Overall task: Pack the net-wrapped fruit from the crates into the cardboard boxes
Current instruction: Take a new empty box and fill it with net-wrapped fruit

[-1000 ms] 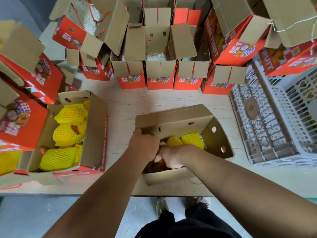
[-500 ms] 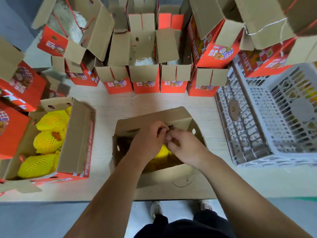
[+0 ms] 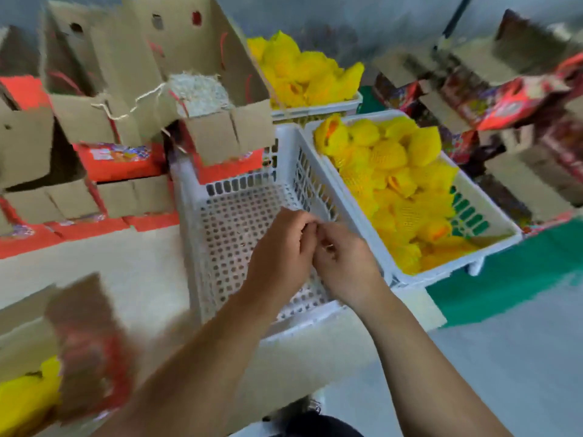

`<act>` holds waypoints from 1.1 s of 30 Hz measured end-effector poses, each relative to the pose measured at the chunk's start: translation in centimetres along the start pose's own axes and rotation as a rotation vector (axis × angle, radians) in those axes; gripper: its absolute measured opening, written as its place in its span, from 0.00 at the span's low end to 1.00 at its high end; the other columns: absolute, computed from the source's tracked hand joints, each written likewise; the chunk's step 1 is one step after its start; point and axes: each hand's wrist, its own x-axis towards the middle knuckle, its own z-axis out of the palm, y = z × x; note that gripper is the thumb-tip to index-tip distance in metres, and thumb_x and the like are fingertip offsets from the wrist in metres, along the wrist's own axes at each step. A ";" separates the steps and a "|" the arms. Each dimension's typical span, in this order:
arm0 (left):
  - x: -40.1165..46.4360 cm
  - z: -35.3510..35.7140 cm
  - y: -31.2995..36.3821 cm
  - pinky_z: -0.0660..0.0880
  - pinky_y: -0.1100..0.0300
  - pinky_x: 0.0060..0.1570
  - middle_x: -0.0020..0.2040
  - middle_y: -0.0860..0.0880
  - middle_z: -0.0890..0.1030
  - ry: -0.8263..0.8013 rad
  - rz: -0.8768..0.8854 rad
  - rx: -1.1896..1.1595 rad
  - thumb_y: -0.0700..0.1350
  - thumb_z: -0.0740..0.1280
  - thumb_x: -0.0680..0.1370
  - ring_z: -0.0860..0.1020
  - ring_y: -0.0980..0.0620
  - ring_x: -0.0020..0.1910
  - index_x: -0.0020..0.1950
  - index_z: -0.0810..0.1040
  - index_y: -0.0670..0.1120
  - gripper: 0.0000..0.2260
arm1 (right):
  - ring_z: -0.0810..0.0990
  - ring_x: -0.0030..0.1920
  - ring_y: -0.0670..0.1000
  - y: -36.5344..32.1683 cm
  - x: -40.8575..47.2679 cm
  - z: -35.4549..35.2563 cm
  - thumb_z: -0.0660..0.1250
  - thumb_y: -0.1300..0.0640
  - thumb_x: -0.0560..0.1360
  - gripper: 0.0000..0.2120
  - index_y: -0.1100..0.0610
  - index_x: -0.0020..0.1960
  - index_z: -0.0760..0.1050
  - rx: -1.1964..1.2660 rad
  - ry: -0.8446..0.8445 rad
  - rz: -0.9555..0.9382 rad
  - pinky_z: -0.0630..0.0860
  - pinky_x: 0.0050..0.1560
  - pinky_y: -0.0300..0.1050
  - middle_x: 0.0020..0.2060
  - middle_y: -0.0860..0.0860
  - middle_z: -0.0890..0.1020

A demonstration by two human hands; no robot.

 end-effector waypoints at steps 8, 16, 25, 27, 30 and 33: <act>12.0 14.7 4.8 0.59 0.53 0.34 0.37 0.44 0.79 -0.149 0.033 0.301 0.58 0.65 0.82 0.78 0.37 0.41 0.39 0.67 0.50 0.18 | 0.78 0.60 0.54 17.6 7.5 -11.5 0.72 0.54 0.77 0.17 0.56 0.65 0.79 -0.180 -0.169 0.256 0.69 0.52 0.41 0.60 0.55 0.81; 15.9 17.9 3.3 0.68 0.50 0.48 0.43 0.50 0.77 -0.119 0.009 0.622 0.48 0.64 0.80 0.76 0.45 0.47 0.48 0.72 0.50 0.03 | 0.73 0.66 0.64 20.4 16.0 -8.8 0.70 0.54 0.77 0.33 0.47 0.79 0.61 -0.274 -0.118 0.048 0.74 0.64 0.58 0.68 0.55 0.68; 15.9 18.2 2.7 0.56 0.46 0.77 0.67 0.44 0.69 -0.088 -0.133 0.845 0.47 0.61 0.79 0.65 0.42 0.70 0.74 0.61 0.49 0.24 | 0.76 0.57 0.65 21.0 18.1 -3.9 0.77 0.48 0.72 0.31 0.58 0.67 0.67 0.219 -0.025 0.212 0.73 0.59 0.62 0.57 0.59 0.78; 16.1 18.3 2.6 0.45 0.43 0.81 0.73 0.44 0.66 -0.108 -0.150 0.855 0.48 0.61 0.79 0.60 0.43 0.78 0.81 0.51 0.47 0.32 | 0.72 0.63 0.64 21.4 18.7 -3.8 0.75 0.44 0.72 0.40 0.52 0.78 0.62 0.078 -0.080 0.194 0.69 0.66 0.58 0.65 0.58 0.73; 16.4 18.3 2.7 0.40 0.43 0.81 0.80 0.43 0.63 -0.105 -0.181 0.831 0.47 0.61 0.79 0.54 0.43 0.82 0.84 0.42 0.46 0.39 | 0.68 0.64 0.64 21.5 18.9 -3.5 0.74 0.39 0.70 0.40 0.49 0.77 0.64 -0.013 -0.096 0.240 0.65 0.67 0.57 0.65 0.57 0.70; 16.5 18.2 2.8 0.39 0.43 0.81 0.83 0.41 0.57 -0.098 -0.227 0.793 0.49 0.59 0.80 0.48 0.43 0.84 0.84 0.38 0.46 0.39 | 0.70 0.62 0.63 21.2 19.0 -3.7 0.78 0.44 0.69 0.36 0.57 0.70 0.68 0.075 -0.050 0.264 0.67 0.66 0.58 0.61 0.57 0.73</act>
